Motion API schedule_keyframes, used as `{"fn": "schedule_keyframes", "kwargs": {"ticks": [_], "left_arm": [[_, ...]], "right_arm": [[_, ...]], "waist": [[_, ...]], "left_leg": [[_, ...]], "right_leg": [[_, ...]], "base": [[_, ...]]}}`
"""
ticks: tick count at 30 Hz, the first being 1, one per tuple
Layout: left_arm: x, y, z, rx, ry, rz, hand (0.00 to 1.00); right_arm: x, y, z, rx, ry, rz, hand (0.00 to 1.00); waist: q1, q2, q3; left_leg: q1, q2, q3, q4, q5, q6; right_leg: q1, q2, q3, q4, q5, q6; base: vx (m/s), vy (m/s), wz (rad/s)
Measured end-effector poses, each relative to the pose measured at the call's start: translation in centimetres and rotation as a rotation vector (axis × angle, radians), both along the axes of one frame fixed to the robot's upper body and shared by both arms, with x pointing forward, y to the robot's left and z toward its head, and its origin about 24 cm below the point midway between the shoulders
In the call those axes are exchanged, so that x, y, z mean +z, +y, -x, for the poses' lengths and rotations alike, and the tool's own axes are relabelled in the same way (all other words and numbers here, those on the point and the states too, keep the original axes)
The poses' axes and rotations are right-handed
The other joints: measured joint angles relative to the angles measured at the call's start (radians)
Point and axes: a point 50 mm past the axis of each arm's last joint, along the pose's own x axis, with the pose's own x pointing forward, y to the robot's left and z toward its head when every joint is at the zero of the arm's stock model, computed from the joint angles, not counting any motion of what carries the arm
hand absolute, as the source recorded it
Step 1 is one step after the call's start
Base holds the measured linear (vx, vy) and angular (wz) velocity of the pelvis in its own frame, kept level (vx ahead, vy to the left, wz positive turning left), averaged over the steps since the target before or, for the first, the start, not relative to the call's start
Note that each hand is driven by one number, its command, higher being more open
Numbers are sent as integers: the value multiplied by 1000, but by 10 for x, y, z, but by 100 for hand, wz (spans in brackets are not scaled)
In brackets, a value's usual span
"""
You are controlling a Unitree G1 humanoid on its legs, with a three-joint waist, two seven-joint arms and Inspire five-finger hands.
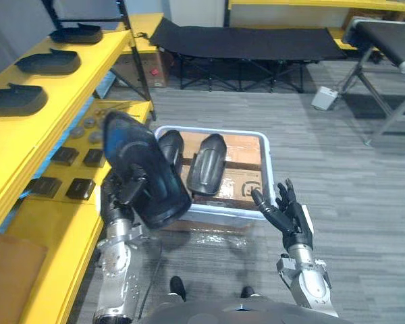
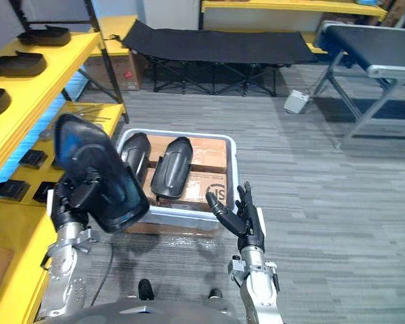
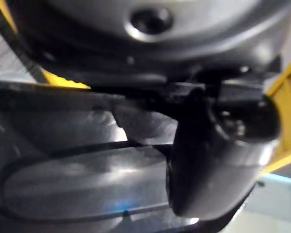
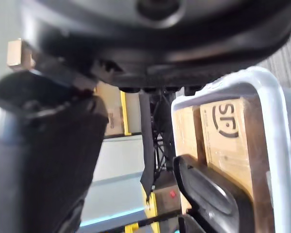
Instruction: Walk over and take three plastic housings, then place them on the shelf
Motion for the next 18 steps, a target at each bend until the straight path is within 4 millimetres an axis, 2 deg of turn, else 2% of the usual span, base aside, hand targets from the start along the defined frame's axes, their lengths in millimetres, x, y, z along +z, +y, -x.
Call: {"fn": "schedule_keyframes", "kwargs": {"ticks": [3, 6, 10, 13, 18], "left_arm": [[8, 12, 12, 88, -27, -5, 0], [6, 24, 26, 165, -6, -7, 0], [5, 36, 53, 245, 16, 2, 0], [3, 40, 60, 250, 27, 0, 0], [5, 31, 53, 163, 5, 1, 0]], "right_arm": [[-6, 16, -3, 117, 26, 60, 100], [-16, 33, -10, 205, 68, 86, 100], [-8, 51, -31, 245, 12, 125, 100], [0, 54, -42, 212, -30, 144, 100], [-3, 44, -39, 142, -12, 143, 100]], "waist": [[45, 8, -11], [94, 10, -12], [167, 1, -13], [170, -7, -10], [159, -28, -11]], "left_leg": [[-35, -9, -78, 1, 16, 2], [-41, -32, -154, 4, 27, 10], [-63, -50, -206, 4, 40, 22], [-64, -62, -233, 4, 38, 19], [-86, -66, -274, 3, 45, 23]], "right_leg": [[10, -3, -80, -1, -9, 5], [51, -8, -161, -3, -10, 14], [60, -12, -216, -2, -13, 18], [69, -22, -239, 14, -29, 23], [50, -25, -261, 71, -70, 16]], "base": [[8, -14, 80], [43, -11, 74], [21, 5, 47], [2, 32, 27], [-38, 14, 25]]}}
